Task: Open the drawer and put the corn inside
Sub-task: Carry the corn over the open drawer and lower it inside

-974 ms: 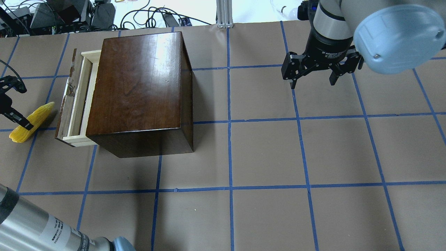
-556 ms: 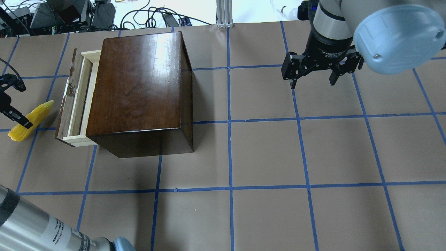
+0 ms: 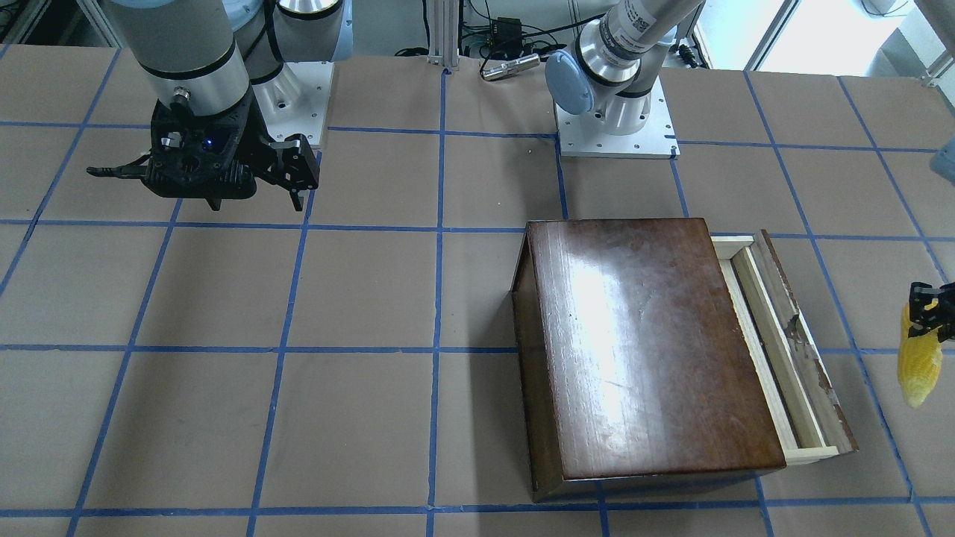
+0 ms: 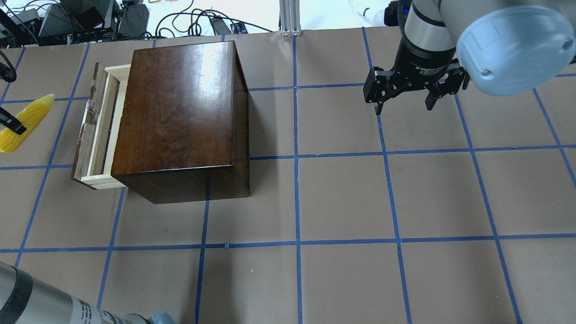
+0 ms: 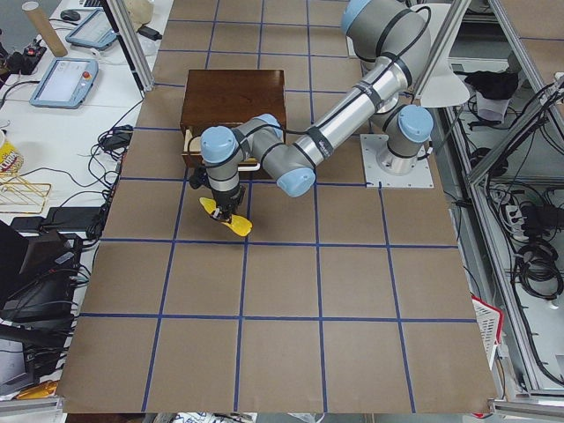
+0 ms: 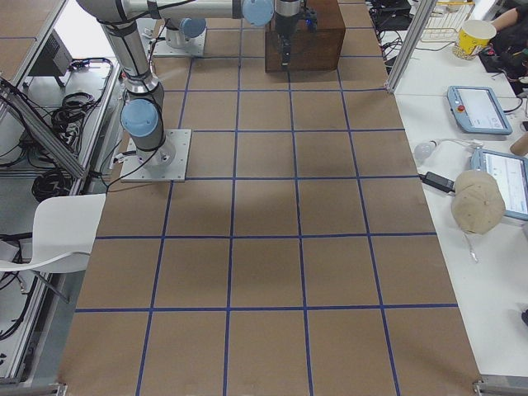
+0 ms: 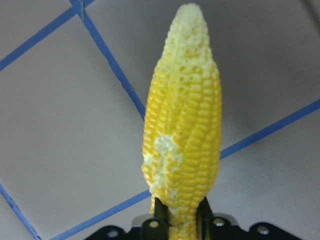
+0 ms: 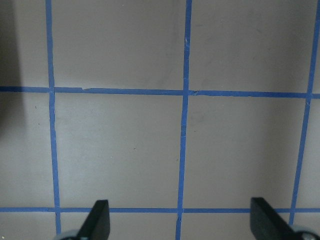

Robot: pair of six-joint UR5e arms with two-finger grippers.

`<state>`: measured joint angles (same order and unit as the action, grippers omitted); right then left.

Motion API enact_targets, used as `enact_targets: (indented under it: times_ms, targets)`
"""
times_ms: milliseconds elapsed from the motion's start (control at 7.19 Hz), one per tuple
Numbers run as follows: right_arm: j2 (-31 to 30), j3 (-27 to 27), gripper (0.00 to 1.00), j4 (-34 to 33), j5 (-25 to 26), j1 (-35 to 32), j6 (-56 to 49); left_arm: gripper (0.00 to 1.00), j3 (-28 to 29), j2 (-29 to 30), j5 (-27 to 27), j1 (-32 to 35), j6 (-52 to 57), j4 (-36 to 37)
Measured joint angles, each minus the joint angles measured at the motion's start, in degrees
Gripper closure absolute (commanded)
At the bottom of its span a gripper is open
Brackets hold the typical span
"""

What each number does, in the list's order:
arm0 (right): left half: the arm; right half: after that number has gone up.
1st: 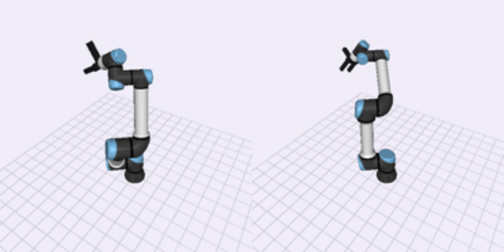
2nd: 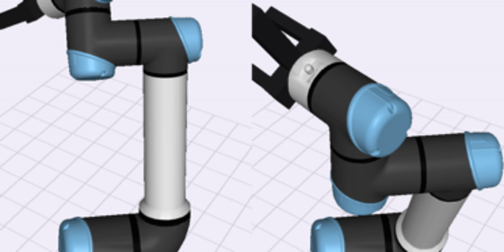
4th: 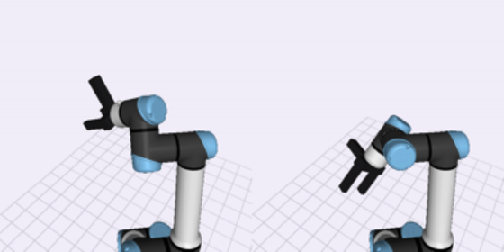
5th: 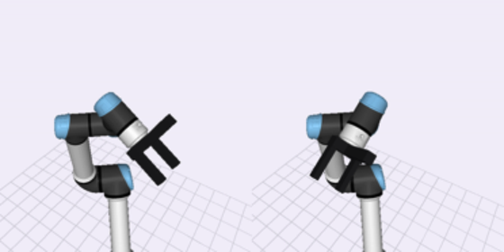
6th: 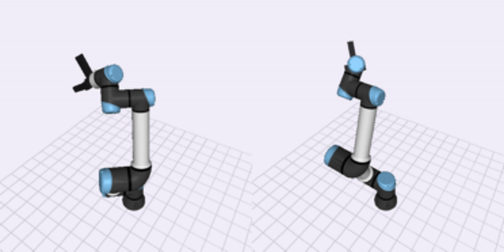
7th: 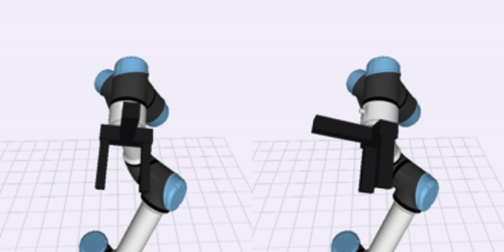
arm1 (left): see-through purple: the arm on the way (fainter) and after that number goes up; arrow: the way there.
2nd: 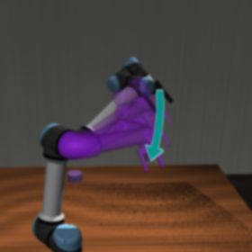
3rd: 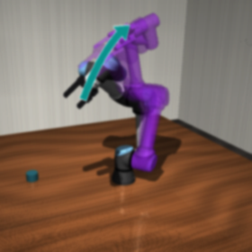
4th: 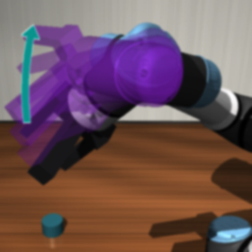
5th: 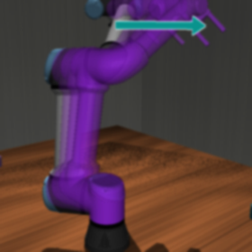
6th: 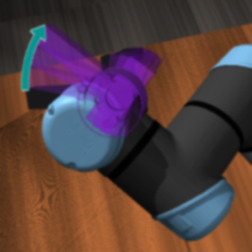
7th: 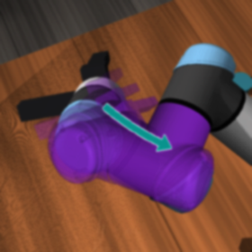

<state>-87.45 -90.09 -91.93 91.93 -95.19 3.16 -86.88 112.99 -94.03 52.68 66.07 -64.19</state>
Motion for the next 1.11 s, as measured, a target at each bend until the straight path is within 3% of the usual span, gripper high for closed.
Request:
enact_targets:
  times_ms: [695,1113]
  targets:
    - [0.0,0.0,0.00,0.0,0.0,0.0,0.0,1.00,0.2,-9.0,1.6,10.5,-26.8,-4.4]
    - [0.0,0.0,0.00,0.0,0.0,0.0,0.0,1.00,1.2,-10.4,1.5,16.5,-43.4,-10.1]
